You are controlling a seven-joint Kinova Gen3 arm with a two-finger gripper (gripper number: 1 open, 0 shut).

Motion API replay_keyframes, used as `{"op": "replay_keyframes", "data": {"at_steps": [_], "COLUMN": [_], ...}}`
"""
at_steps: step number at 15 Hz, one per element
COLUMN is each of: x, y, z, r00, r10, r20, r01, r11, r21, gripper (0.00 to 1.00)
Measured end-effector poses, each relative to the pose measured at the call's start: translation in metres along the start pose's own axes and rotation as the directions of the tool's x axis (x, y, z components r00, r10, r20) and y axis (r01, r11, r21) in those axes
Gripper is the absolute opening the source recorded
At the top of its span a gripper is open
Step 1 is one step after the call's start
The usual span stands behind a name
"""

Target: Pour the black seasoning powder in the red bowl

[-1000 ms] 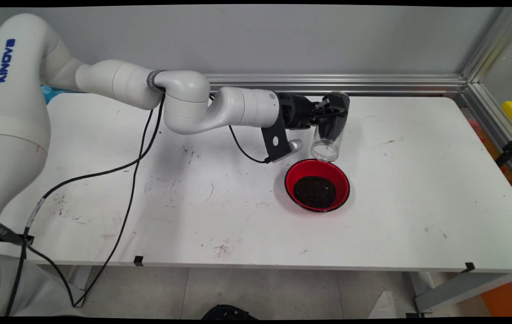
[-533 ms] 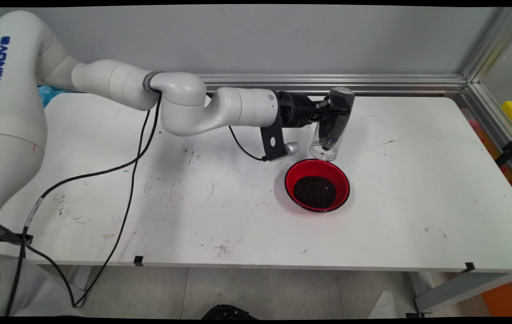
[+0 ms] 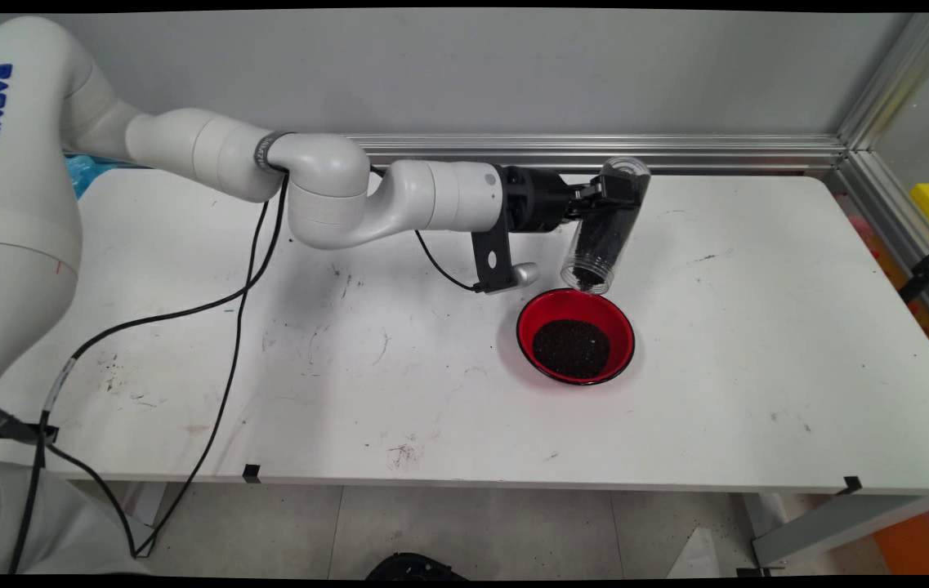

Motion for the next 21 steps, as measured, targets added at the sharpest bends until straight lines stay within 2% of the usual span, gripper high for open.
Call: {"op": "replay_keyframes", "data": {"at_steps": [9, 21], "x": [0.004, 0.005], "y": [-0.001, 0.013], "z": [0.007, 0.029], "r00": [0.999, 0.994], "r10": [0.043, 0.112], "r20": [0.0, 0.005], "r01": [-0.043, -0.112], "r11": [0.998, 0.991], "r21": [0.036, 0.069], "gripper": [0.0, 0.0]}}
